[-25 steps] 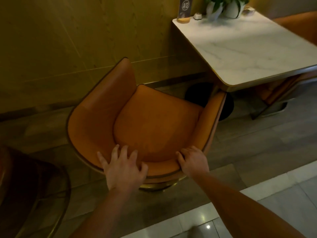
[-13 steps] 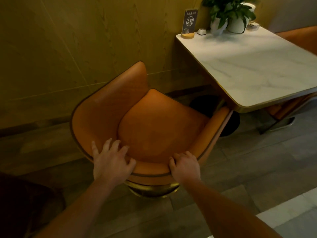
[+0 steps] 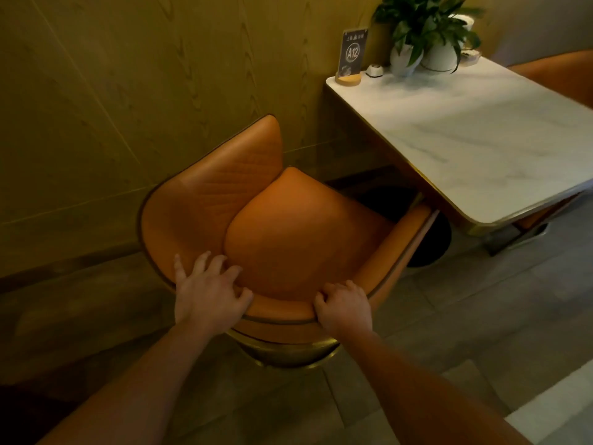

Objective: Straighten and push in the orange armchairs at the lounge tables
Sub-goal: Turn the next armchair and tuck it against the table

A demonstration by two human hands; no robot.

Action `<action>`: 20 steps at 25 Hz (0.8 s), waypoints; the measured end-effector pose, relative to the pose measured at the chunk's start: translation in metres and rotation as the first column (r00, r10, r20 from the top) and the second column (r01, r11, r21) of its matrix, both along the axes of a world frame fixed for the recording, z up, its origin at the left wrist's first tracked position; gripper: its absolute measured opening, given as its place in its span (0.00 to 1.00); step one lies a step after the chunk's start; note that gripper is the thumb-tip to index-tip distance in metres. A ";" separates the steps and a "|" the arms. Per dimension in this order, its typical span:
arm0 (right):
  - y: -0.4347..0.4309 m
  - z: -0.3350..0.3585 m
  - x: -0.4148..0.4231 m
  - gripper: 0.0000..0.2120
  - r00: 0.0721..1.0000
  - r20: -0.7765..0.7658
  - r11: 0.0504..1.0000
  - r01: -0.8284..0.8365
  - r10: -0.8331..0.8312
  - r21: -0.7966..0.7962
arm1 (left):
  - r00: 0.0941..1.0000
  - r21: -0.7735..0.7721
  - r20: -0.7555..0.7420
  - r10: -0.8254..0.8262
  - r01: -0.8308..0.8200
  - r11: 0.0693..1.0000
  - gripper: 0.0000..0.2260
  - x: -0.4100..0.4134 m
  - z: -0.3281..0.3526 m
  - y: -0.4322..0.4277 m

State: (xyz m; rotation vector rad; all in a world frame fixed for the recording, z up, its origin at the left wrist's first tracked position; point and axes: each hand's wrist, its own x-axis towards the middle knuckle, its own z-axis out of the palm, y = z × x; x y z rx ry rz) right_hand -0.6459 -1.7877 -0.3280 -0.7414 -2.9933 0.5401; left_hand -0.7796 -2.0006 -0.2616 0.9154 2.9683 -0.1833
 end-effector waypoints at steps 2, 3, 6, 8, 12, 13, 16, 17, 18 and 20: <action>-0.003 0.000 -0.020 0.17 0.999 0.031 1.000 0.019 -0.019 0.002 | 1.000 -0.010 0.001 -0.021 0.021 1.000 0.28 -0.022 0.000 0.000; -0.003 -0.001 -0.027 0.17 0.999 0.030 0.999 0.034 -0.034 0.002 | 1.000 -0.017 -0.001 -0.030 0.030 0.999 0.28 -0.032 0.000 0.001; -0.006 -0.004 -0.049 0.16 0.997 -0.002 0.997 0.080 -0.080 -0.010 | 0.998 -0.028 -0.008 -0.063 0.062 0.998 0.28 -0.062 0.000 0.005; -0.008 -0.004 -0.061 0.16 0.995 -0.013 0.995 0.102 -0.102 -0.003 | 0.997 -0.024 -0.003 -0.083 0.083 0.996 0.28 -0.080 0.000 0.007; -0.012 -0.004 -0.079 0.17 0.988 -0.035 0.988 0.152 -0.152 -0.001 | 0.992 -0.015 -0.008 -0.123 0.122 0.992 0.27 -0.105 -0.001 0.008; -0.013 -0.003 -0.085 0.18 0.987 -0.043 0.988 0.157 -0.158 -0.009 | 0.991 -0.016 -0.011 -0.133 0.133 0.991 0.27 -0.113 -0.001 0.010; -0.014 -0.004 -0.101 0.20 0.983 -0.063 0.984 0.168 -0.172 -0.059 | 0.989 -0.038 -0.003 -0.151 0.151 0.988 0.29 -0.135 0.001 0.015; -0.014 -0.005 -0.105 0.19 0.982 -0.068 0.983 0.171 -0.175 -0.066 | 0.988 -0.044 -0.001 -0.158 0.157 0.987 0.29 -0.140 0.001 0.017; -0.013 -0.006 -0.107 0.19 0.982 -0.071 0.983 0.171 -0.175 -0.063 | 0.987 -0.053 -0.004 -0.162 0.162 0.985 0.29 -0.143 0.001 0.018; -0.013 -0.009 -0.107 0.16 0.982 -0.086 0.986 0.164 -0.167 -0.038 | 0.988 -0.077 0.000 -0.155 0.155 0.985 0.30 -0.143 0.002 0.018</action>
